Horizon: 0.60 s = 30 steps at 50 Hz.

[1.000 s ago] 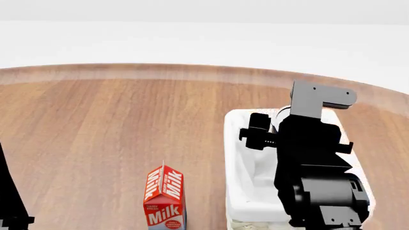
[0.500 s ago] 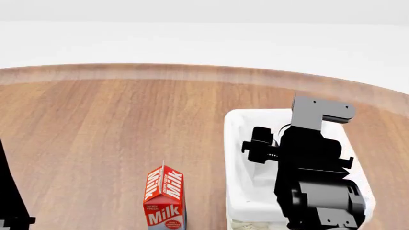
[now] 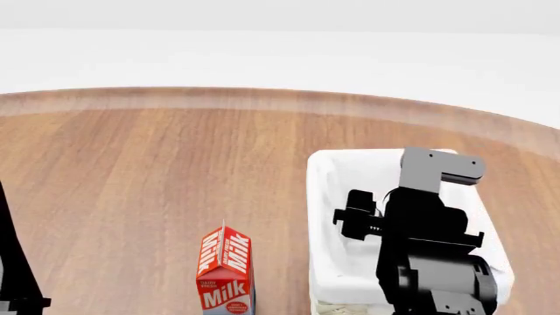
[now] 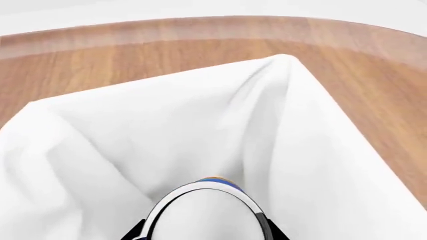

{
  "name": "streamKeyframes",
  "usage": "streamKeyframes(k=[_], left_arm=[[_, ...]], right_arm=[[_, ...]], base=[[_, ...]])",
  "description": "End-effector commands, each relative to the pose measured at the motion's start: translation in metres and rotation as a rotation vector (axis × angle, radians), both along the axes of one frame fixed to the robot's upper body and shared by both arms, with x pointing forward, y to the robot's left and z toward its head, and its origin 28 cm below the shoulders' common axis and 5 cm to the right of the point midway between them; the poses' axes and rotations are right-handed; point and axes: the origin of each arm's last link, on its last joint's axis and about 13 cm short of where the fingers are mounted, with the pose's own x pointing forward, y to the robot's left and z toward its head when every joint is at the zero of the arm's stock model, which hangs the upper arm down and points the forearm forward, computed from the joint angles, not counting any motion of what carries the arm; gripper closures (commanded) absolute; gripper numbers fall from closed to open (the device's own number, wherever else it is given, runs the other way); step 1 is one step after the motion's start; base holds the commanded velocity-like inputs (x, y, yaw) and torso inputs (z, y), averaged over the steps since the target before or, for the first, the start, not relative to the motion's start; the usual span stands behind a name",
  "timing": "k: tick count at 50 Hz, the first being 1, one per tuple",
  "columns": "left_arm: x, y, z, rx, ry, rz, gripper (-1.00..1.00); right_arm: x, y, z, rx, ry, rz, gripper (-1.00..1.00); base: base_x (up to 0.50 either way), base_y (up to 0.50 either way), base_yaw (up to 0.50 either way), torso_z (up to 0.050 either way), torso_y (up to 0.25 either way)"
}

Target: Pick up the alphabet soup and the tomato sauce, and put them in the basket.

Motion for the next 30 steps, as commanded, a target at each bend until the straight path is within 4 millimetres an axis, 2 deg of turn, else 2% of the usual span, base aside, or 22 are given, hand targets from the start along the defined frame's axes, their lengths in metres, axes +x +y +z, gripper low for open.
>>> streamKeyframes(k=[1,20,21,30], left_arm=[[0.0005,-0.0003,-0.0007,0.002,0.002,0.000,-1.00],[0.0010,-0.0011,0.0000,0.003,0.000,-0.005,-1.00],[0.0009,-0.0010,0.0003,0.003,0.000,-0.004,-1.00],[0.0002,-0.0011,-0.0002,0.002,0.001,-0.004,-1.00]], right_arm=[[0.0022,-0.0024,0.0045,-0.044,-0.016,0.016,1.00],[0.0025,-0.0016,0.0043,-0.049,-0.018,0.010,1.00],[0.0025,-0.0014,0.0039,-0.049,-0.014,0.011,-1.00],[0.0038,0.0002,0.0081,-0.045,-0.029,0.021,-1.00]], base=[[0.00,0.00,0.00,0.000,0.000],[0.00,0.00,0.00,0.000,0.001],[0.00,0.00,0.00,0.000,0.000],[0.00,0.00,0.00,0.000,0.000]])
